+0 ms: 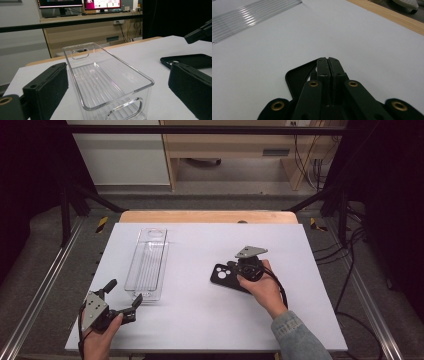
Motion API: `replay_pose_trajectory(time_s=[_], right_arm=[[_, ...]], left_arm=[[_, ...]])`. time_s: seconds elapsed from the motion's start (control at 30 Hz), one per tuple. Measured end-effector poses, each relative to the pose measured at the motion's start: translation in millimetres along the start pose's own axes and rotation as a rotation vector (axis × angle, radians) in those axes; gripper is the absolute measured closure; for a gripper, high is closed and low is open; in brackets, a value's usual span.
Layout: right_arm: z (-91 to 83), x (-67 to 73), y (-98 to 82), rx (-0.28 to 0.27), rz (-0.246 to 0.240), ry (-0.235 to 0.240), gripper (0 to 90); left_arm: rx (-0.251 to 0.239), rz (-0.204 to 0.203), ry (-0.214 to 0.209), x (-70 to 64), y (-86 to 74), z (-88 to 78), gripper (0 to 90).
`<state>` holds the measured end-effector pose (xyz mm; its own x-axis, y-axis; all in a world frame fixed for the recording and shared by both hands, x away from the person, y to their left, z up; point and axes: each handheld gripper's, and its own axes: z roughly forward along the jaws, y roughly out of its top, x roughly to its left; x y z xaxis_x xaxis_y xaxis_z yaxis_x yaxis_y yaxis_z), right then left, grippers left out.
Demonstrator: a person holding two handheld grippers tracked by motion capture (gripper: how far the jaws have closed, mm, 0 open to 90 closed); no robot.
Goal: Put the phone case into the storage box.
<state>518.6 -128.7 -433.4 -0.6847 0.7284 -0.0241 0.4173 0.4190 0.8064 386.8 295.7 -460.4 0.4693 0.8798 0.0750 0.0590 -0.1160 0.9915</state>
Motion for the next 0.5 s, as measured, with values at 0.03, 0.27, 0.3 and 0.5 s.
replay_pose_trajectory(time_s=[0.03, 0.27, 0.3, 0.5], right_arm=[[-3.1, -0.1, -0.1, 0.0, -0.008, -0.002, 87.5], [-24.7, -6.1, -6.1, -0.005, -0.04, -0.025, 77.2], [-28.2, -7.6, -7.3, 0.0, -0.041, -0.032, 73.0], [-43.2, -16.5, -11.9, 0.036, -0.015, -0.059, 44.7]], left_arm=[[0.0, 0.0, 0.0, 0.0, 0.0, -0.1, 2.5], [0.003, -0.001, 0.0, -0.3, -0.3, -0.1, 2.5], [0.003, -0.001, 0.0, -0.3, -0.3, -0.1, 2.5], [0.005, -0.004, 0.0, -0.6, -0.4, 0.1, 2.5]])
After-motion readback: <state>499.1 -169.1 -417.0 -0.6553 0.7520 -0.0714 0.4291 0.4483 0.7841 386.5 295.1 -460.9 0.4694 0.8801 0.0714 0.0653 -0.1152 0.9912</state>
